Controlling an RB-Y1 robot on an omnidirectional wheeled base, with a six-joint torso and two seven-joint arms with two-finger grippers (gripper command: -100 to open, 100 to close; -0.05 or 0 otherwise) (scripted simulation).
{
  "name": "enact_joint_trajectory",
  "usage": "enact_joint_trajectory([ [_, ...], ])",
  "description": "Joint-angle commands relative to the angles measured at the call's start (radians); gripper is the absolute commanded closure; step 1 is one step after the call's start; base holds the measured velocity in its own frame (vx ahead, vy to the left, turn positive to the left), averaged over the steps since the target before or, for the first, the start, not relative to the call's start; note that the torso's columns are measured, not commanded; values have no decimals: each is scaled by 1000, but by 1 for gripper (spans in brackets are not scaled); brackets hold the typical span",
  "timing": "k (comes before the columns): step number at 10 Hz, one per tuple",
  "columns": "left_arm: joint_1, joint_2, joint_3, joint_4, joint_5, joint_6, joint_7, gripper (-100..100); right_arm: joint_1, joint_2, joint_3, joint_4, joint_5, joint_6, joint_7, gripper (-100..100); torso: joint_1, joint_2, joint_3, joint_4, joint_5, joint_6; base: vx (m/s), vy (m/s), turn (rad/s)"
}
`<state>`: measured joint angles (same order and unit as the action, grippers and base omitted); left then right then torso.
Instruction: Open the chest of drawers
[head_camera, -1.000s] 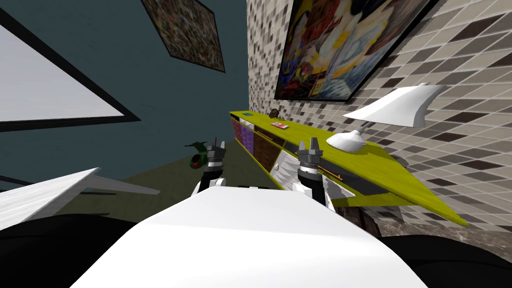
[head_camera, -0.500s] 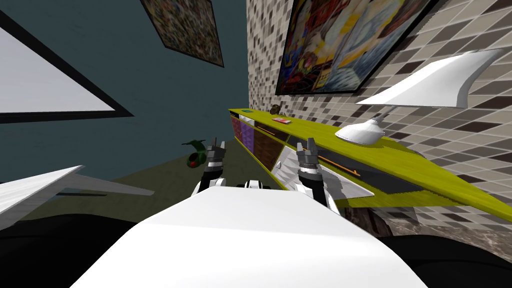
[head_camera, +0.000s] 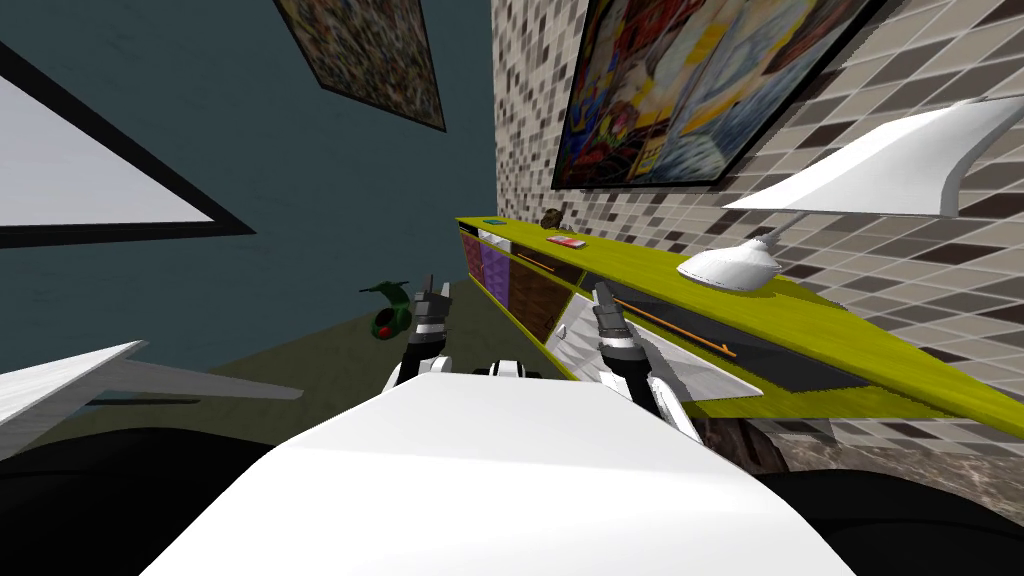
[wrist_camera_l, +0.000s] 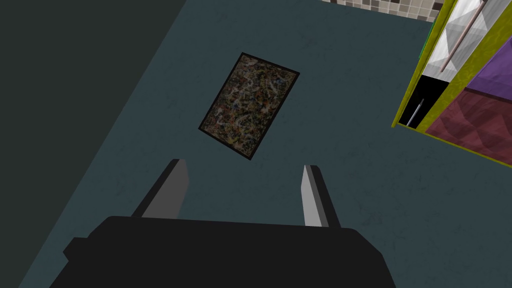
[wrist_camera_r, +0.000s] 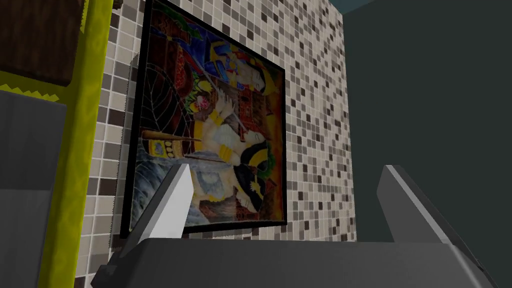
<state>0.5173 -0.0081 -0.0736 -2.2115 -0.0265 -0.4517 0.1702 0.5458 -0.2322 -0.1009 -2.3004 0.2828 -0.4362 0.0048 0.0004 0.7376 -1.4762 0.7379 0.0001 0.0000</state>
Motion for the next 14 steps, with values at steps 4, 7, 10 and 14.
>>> enact_joint_trajectory([
  [4, 0, 0, 0, 0, 0, 0, 0, 0, 5, -136, -63, 50, 161, 21, 128, -100, -1, 1, 0, 0, 0, 0, 41, 67, -45],
  [7, 0, 0, 0, 0, 0, 0, 0, 0, 7, -200, -91, 75, 243, 29, 188, -100, -1, 1, 1, 0, 0, 0, 38, 68, -33],
  [10, 0, 0, 0, 0, 0, 0, 0, 0, 8, -263, -119, 102, 326, 37, 250, -100, -1, 1, 0, 0, 0, 0, 38, 72, -32],
  [14, 0, 0, 0, 0, 0, 0, 0, 0, 7, -353, -159, 150, 439, 49, 344, -100, 1, 0, 0, 0, 0, 0, 40, 81, -23],
])
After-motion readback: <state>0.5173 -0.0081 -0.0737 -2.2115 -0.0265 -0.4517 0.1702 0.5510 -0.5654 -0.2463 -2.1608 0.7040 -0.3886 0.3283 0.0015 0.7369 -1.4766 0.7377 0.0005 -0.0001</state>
